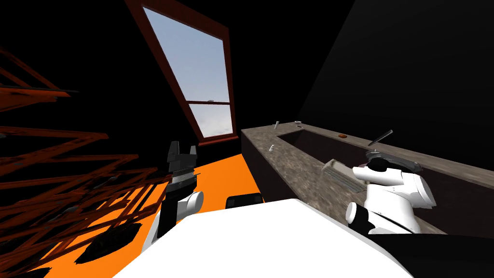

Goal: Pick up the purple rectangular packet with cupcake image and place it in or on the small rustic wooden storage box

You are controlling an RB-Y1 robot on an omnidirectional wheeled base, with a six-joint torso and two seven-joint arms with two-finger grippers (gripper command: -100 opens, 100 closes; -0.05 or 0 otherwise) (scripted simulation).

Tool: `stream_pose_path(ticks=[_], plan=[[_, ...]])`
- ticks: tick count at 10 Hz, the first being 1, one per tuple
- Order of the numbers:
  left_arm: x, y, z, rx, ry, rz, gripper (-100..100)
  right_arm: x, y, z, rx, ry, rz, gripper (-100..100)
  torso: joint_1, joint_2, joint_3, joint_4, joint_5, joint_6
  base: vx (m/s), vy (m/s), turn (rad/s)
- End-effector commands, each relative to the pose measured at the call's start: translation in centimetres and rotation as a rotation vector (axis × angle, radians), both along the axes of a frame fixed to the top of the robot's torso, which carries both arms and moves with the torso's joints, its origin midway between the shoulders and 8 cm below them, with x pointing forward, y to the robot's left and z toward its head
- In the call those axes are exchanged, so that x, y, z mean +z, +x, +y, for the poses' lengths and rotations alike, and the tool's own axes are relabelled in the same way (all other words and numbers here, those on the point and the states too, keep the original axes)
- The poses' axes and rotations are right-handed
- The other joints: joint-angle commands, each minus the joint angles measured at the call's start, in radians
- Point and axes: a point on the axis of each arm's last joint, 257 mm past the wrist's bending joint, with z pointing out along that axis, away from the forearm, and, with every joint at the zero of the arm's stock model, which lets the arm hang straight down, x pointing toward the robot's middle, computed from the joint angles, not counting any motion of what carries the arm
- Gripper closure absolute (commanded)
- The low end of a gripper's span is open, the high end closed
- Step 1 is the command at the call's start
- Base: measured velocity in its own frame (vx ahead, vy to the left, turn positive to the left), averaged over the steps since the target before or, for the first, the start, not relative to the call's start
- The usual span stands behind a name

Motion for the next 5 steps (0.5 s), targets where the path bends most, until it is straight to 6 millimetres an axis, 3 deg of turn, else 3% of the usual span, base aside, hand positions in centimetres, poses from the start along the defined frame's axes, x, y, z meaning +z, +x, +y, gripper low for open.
stream_pose_path(ticks=[1,5], plan=[[0.0,0.0,0.0,0.000,0.000,0.000,0,2.0,0.2,-0.8,-0.012,-0.008,-0.010,-100,0.000,0.000,0.000,0.000,0.000,0.000,-0.127,0.054,0.056],[0.0,0.0,0.0,0.000,0.000,0.000,0,5.4,0.4,-1.6,-0.030,-0.025,-0.028,-100,-0.003,-0.003,-0.002,-0.001,-0.001,0.000,-0.068,0.023,0.046]])
